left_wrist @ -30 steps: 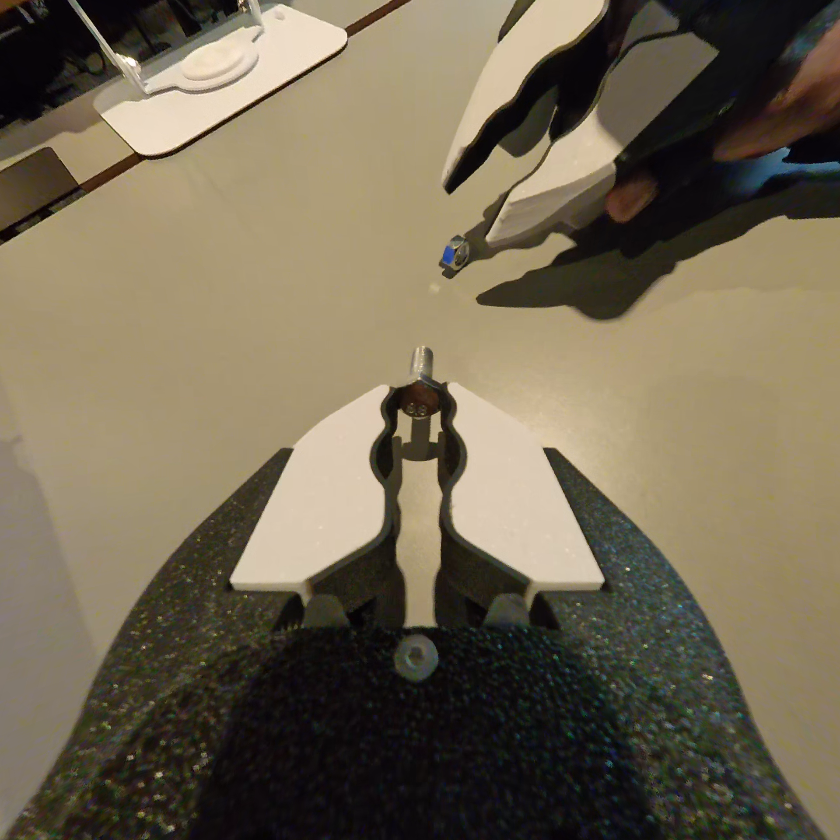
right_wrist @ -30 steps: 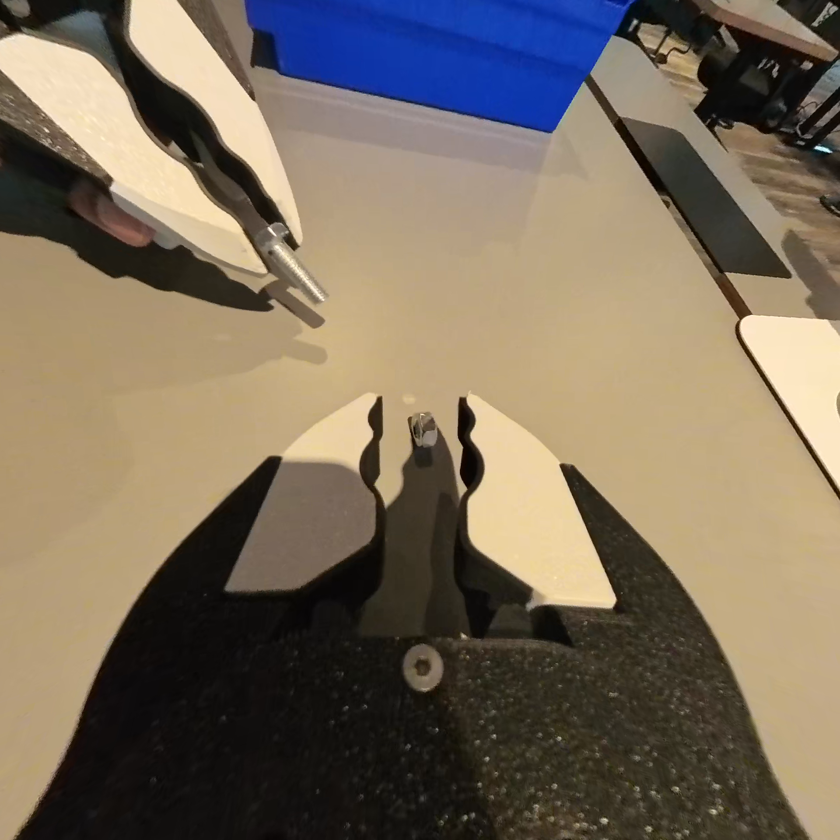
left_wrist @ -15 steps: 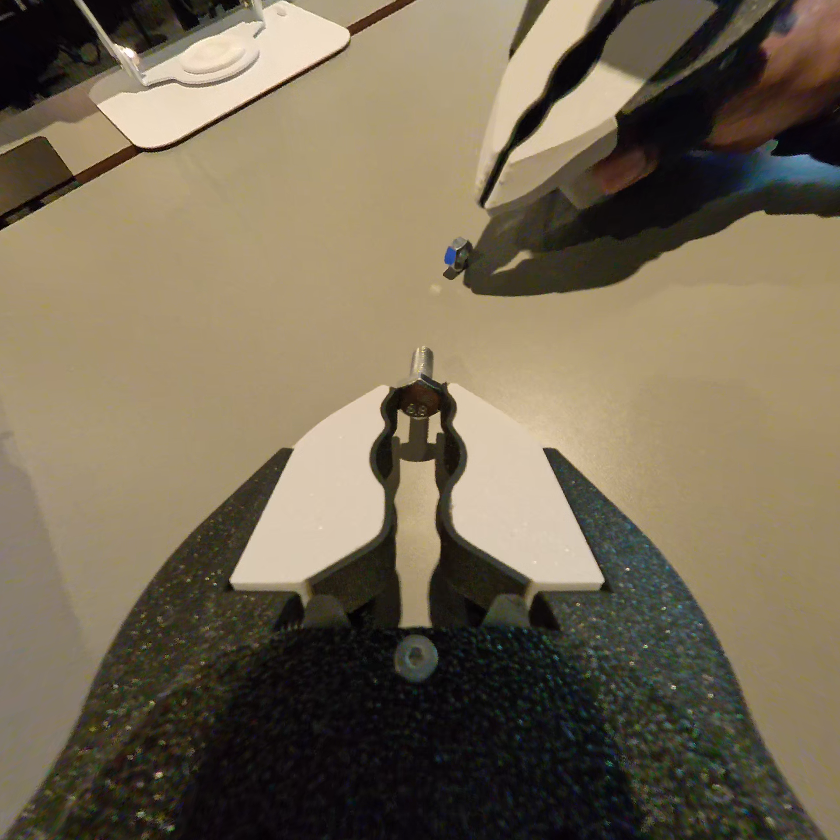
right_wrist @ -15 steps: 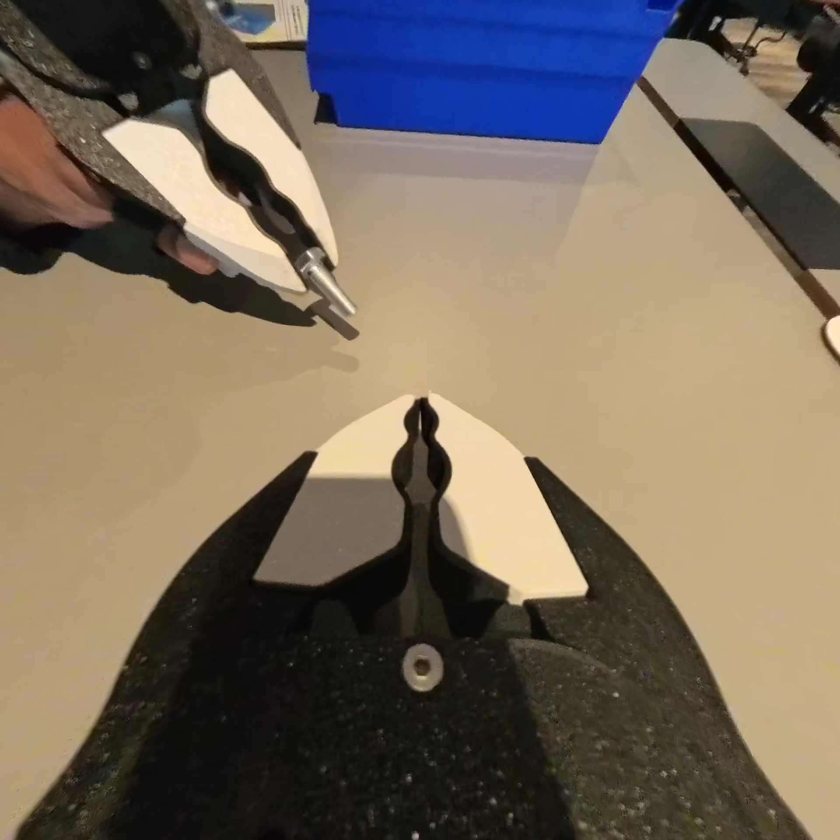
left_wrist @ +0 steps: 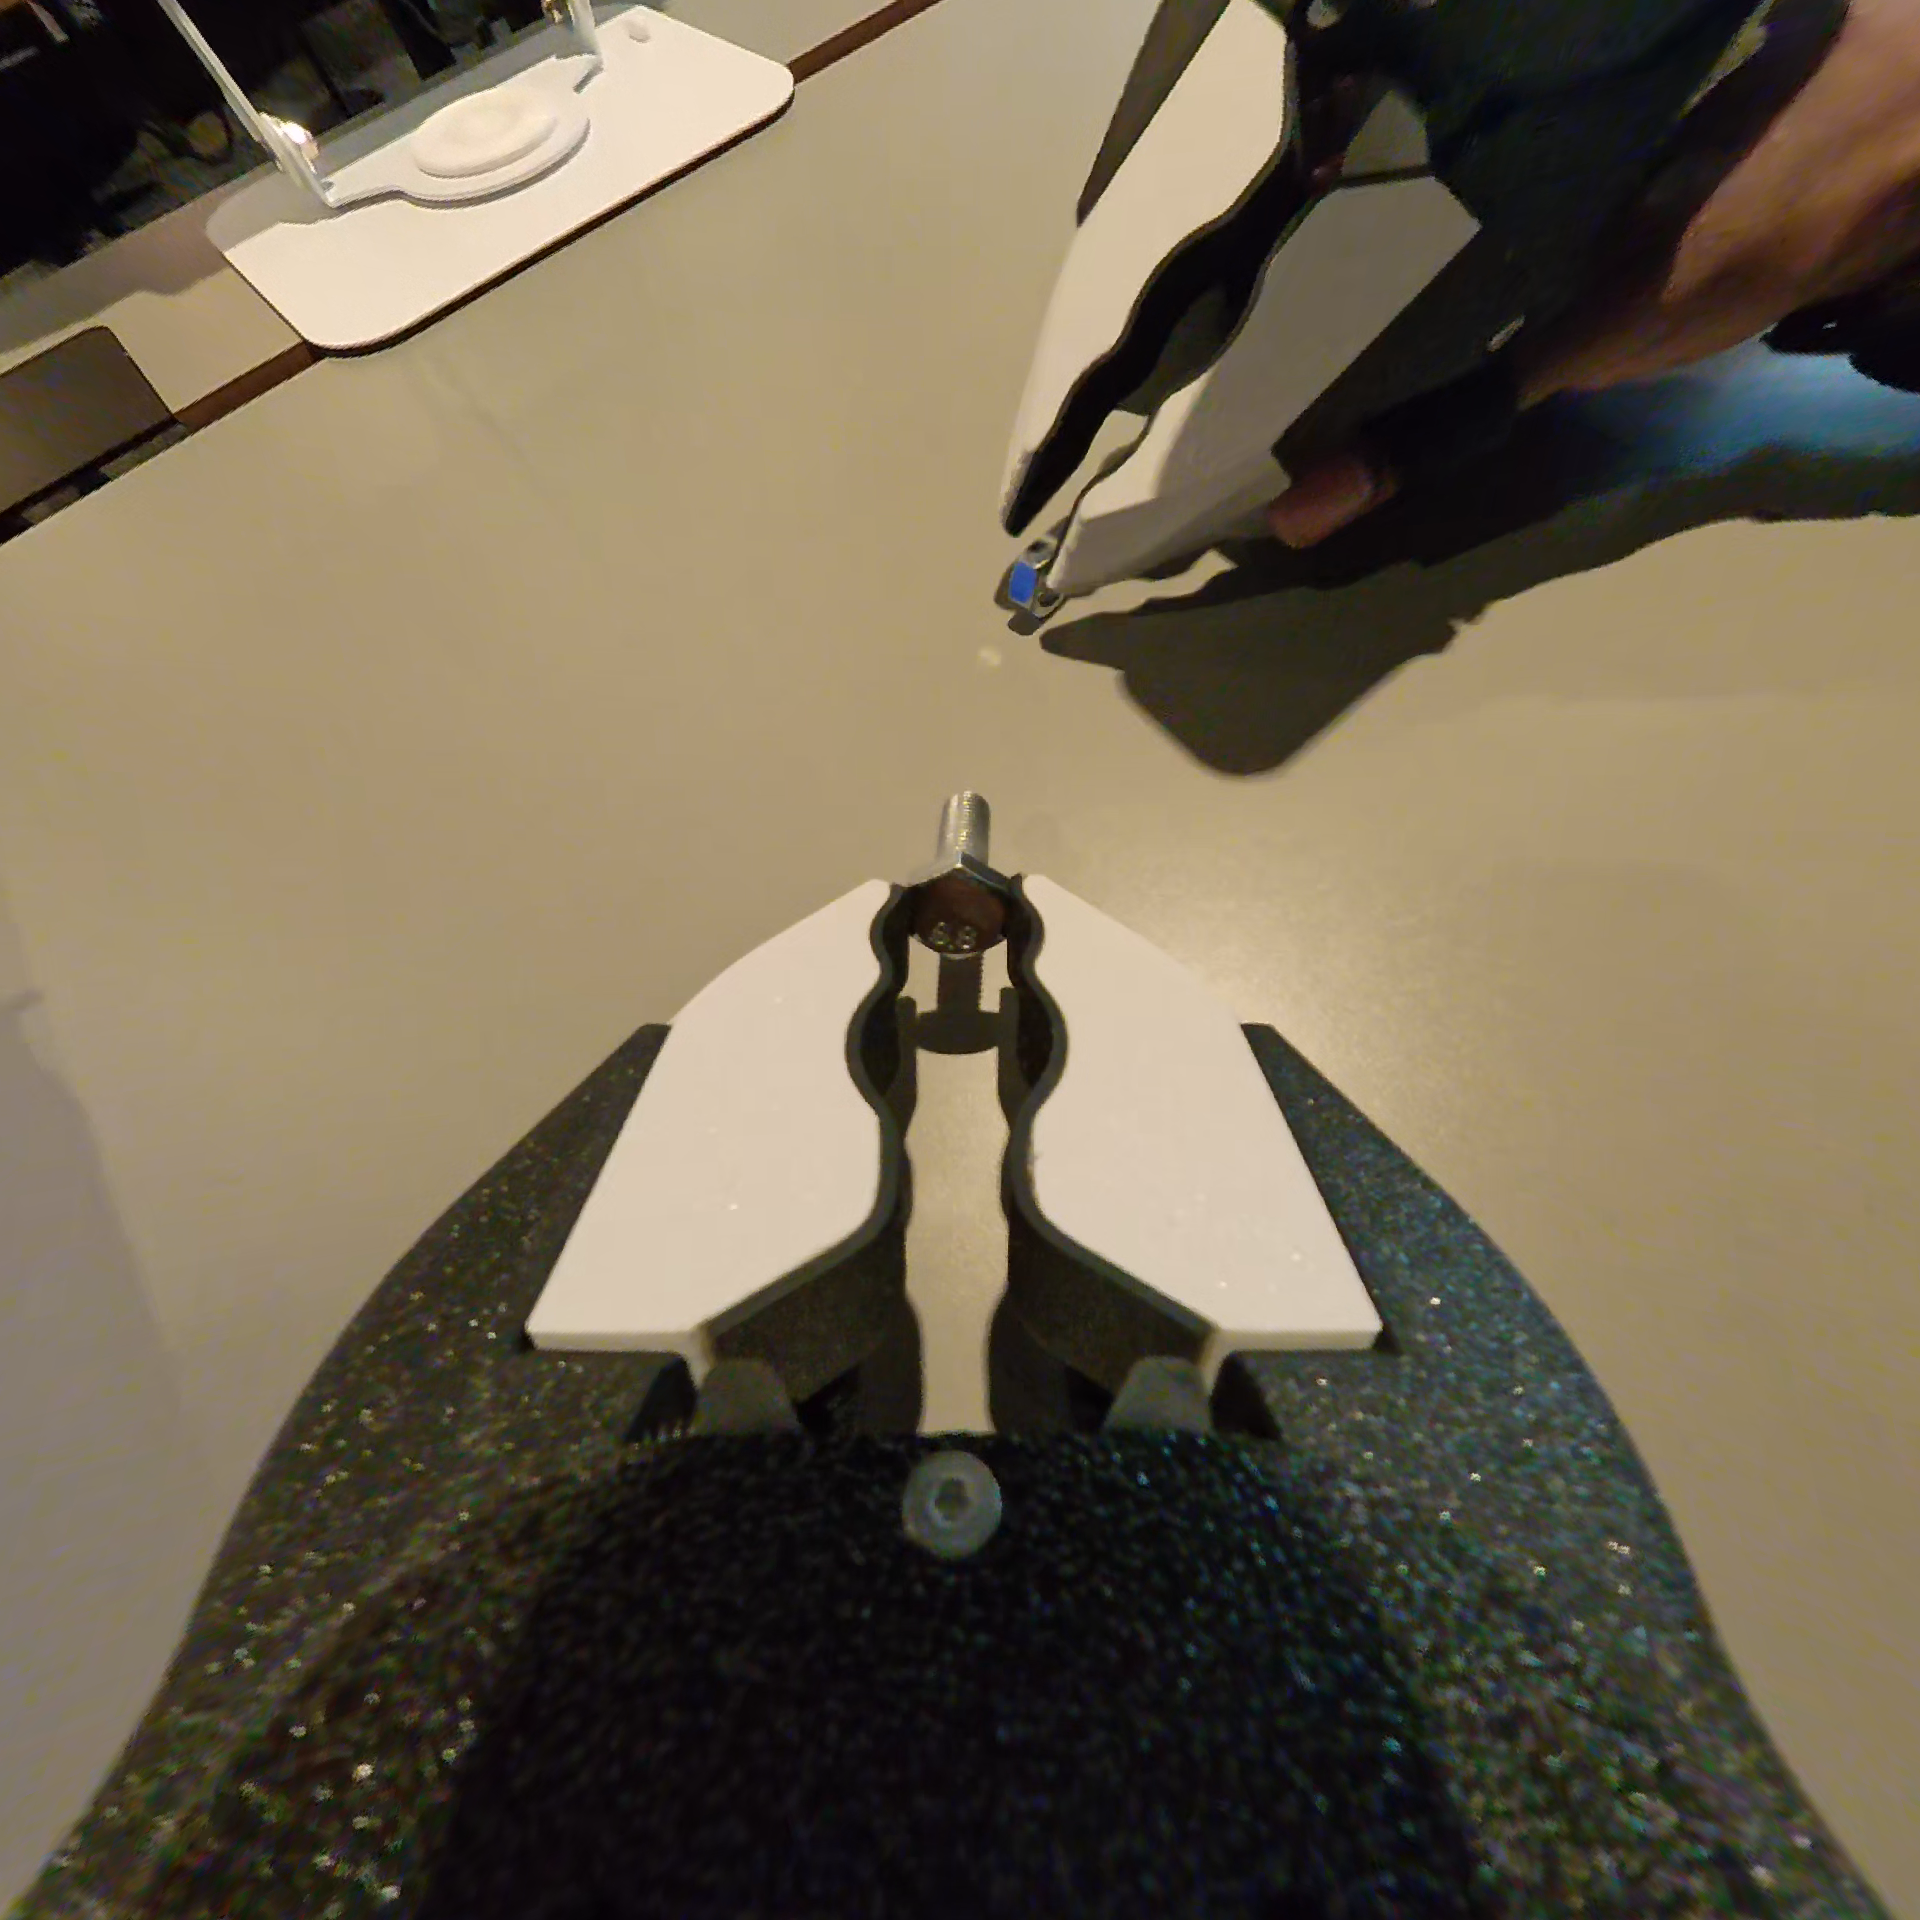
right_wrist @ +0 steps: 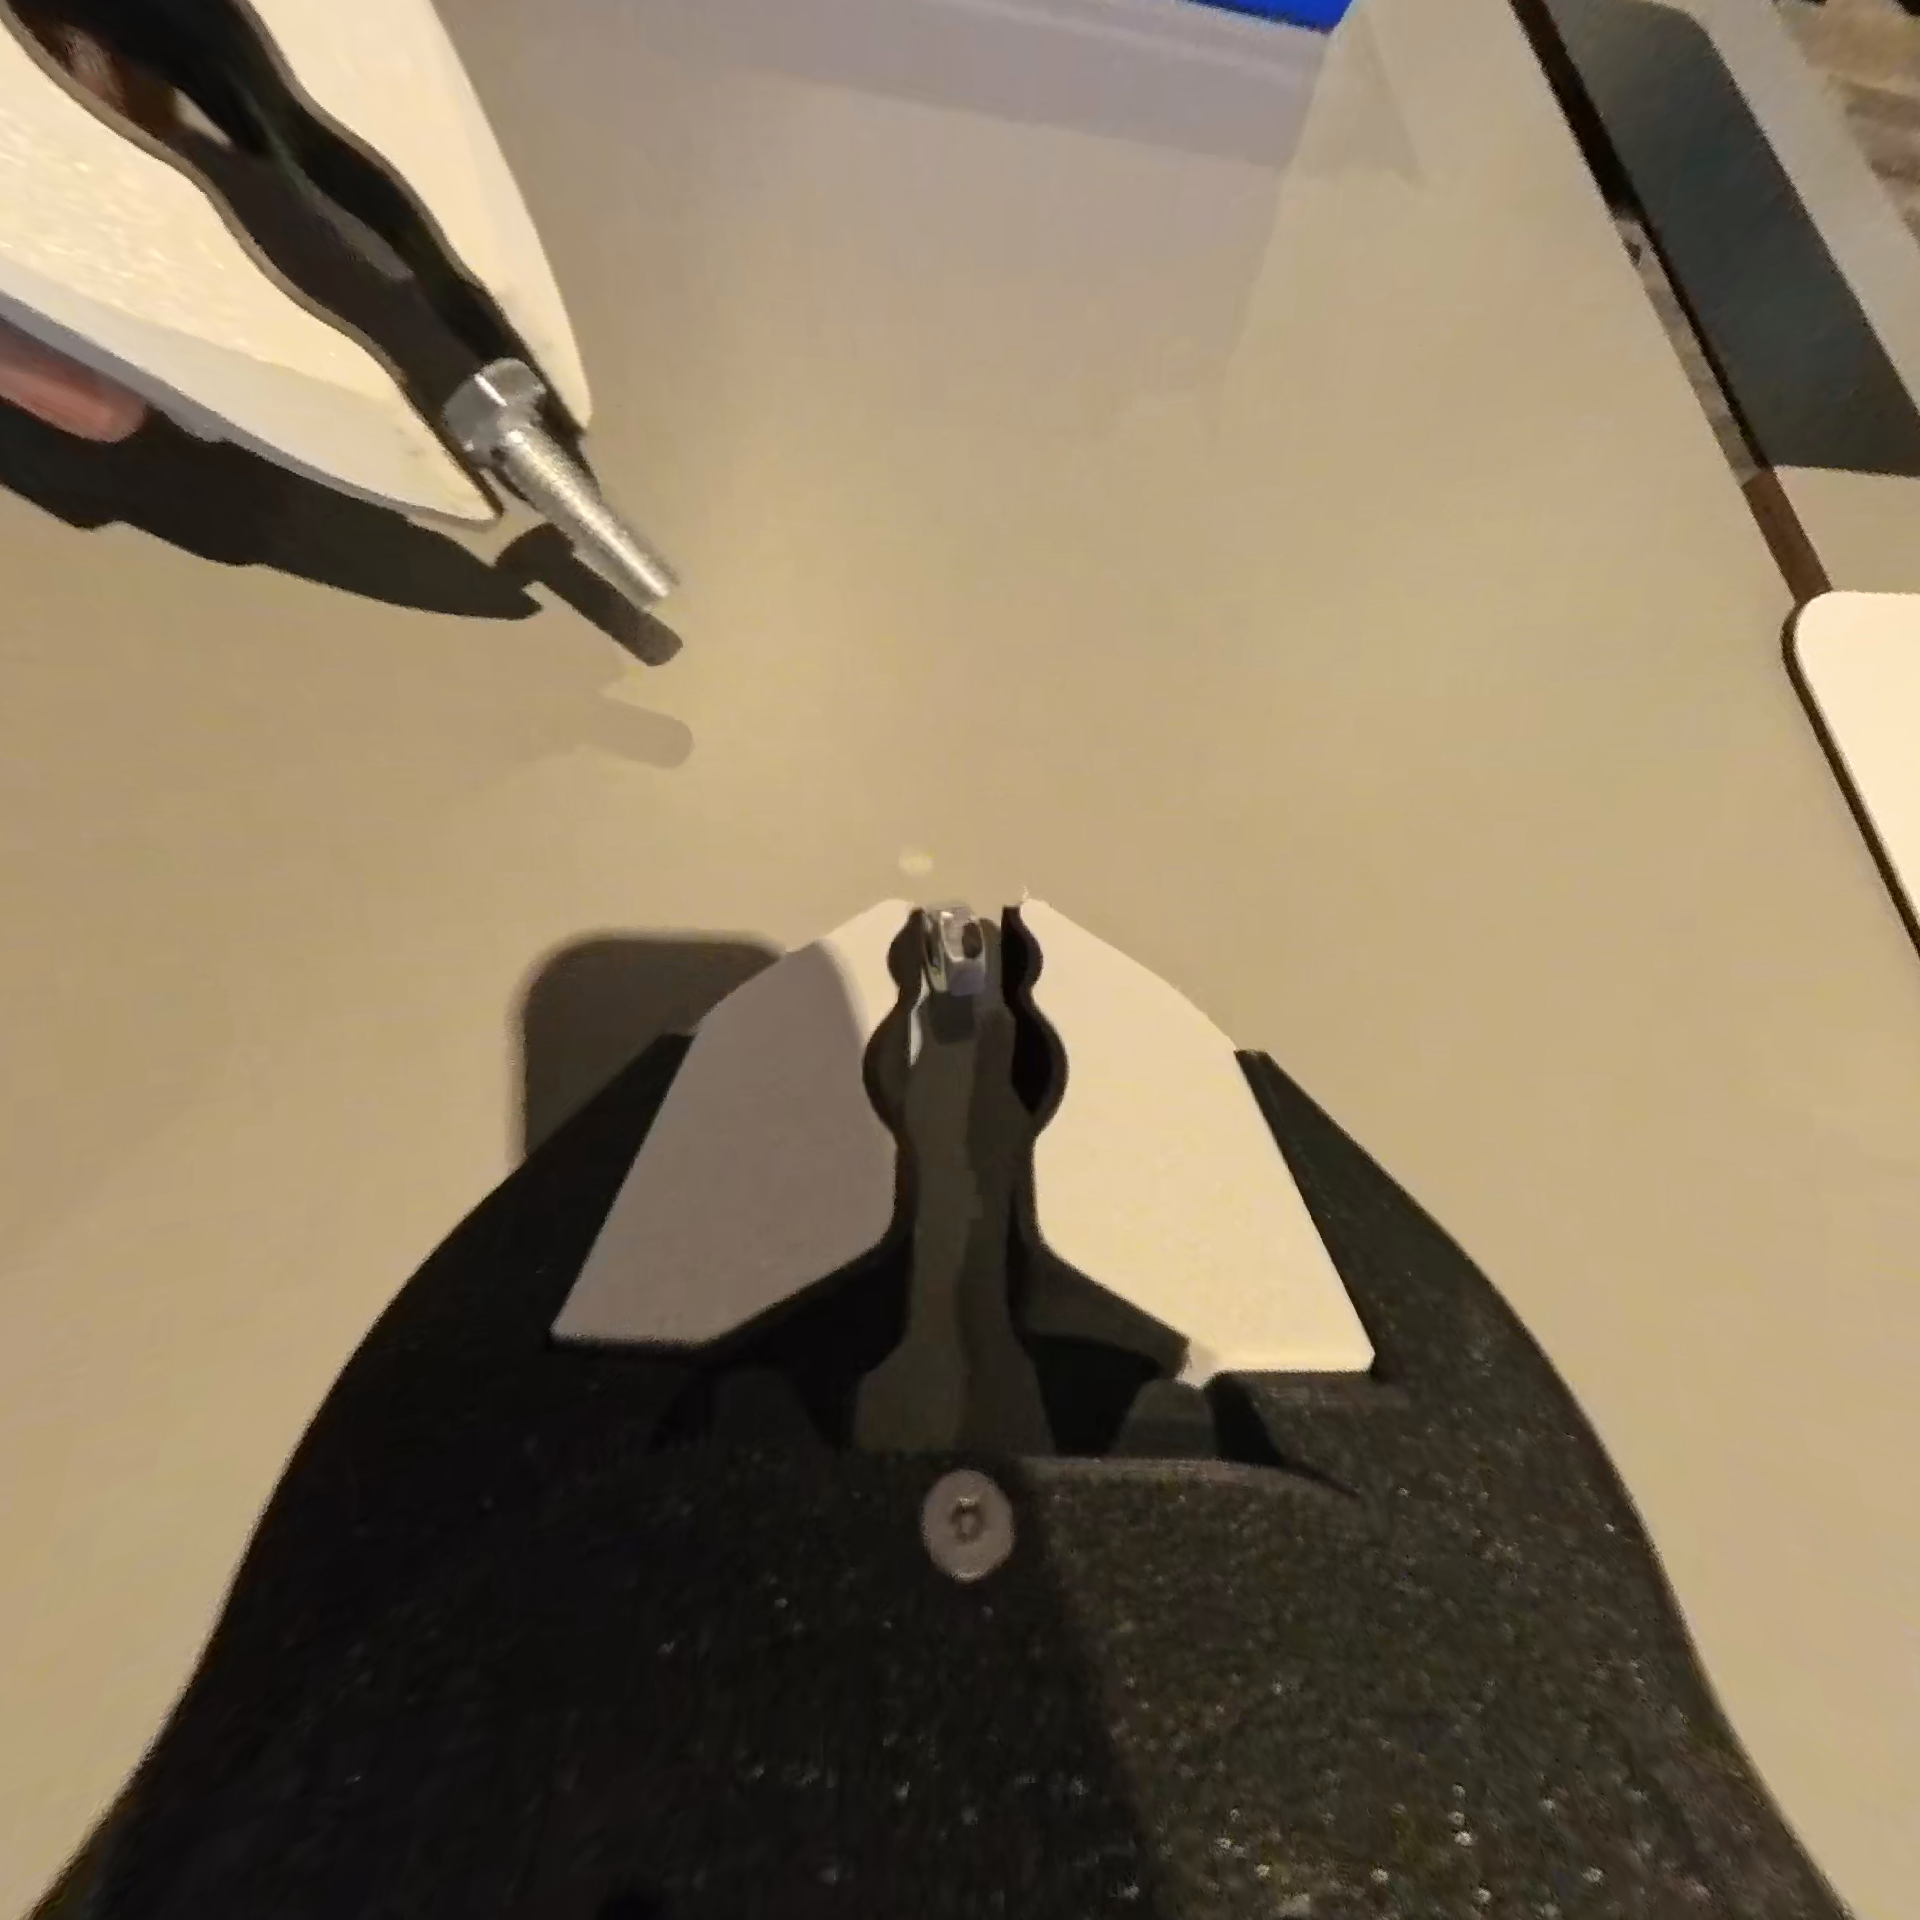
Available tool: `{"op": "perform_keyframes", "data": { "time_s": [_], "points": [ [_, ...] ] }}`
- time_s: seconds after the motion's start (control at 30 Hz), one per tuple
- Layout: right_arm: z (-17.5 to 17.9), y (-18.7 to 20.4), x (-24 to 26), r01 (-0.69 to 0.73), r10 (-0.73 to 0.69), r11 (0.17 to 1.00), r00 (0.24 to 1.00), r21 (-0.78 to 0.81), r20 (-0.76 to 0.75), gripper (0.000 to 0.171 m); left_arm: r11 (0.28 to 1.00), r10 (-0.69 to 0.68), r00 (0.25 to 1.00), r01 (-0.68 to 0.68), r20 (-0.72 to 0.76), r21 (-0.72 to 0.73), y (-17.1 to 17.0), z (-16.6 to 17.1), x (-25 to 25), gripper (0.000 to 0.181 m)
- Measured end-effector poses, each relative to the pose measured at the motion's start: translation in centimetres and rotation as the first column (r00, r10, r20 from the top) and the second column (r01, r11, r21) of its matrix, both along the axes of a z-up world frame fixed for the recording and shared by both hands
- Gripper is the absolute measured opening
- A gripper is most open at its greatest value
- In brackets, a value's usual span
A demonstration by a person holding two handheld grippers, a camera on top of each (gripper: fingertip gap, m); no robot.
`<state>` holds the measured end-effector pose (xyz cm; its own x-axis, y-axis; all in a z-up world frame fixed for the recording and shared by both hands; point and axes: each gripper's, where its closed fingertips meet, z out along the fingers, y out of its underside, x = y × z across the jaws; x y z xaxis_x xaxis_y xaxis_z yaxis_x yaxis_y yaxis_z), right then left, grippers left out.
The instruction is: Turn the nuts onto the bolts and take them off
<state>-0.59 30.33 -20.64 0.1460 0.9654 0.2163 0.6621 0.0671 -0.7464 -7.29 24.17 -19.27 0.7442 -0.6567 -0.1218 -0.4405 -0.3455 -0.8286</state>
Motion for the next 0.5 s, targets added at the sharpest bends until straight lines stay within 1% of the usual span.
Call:
{"op": "perform_keyframes", "data": {
  "time_s": [0.17, 0.23, 0.5],
  "points": [
    [-0.93, 0.21, -0.01, 0.016, -0.015, 1.000, 0.998, -0.015, 0.069, 0.012, 1.000, 0.000, 1.000, 0.000, 0.000, 0.001, 0.00, 0.01, 0.00, 0.017],
    [-0.97, 0.22, -0.02, 0.017, -0.016, 1.000, 0.997, -0.014, 0.072, 0.009, 1.000, 0.001, 1.000, -0.001, 0.001, 0.002, 0.01, 0.03, -0.01, 0.017],
    [-0.64, 0.03, -0.03, 0.010, -0.009, 1.000, 0.999, -0.025, 0.045, 0.008, 1.000, 0.000, 1.000, 0.000, -0.002, 0.002, 0.04, -0.01, -0.01, 0.017]
  ]
}}
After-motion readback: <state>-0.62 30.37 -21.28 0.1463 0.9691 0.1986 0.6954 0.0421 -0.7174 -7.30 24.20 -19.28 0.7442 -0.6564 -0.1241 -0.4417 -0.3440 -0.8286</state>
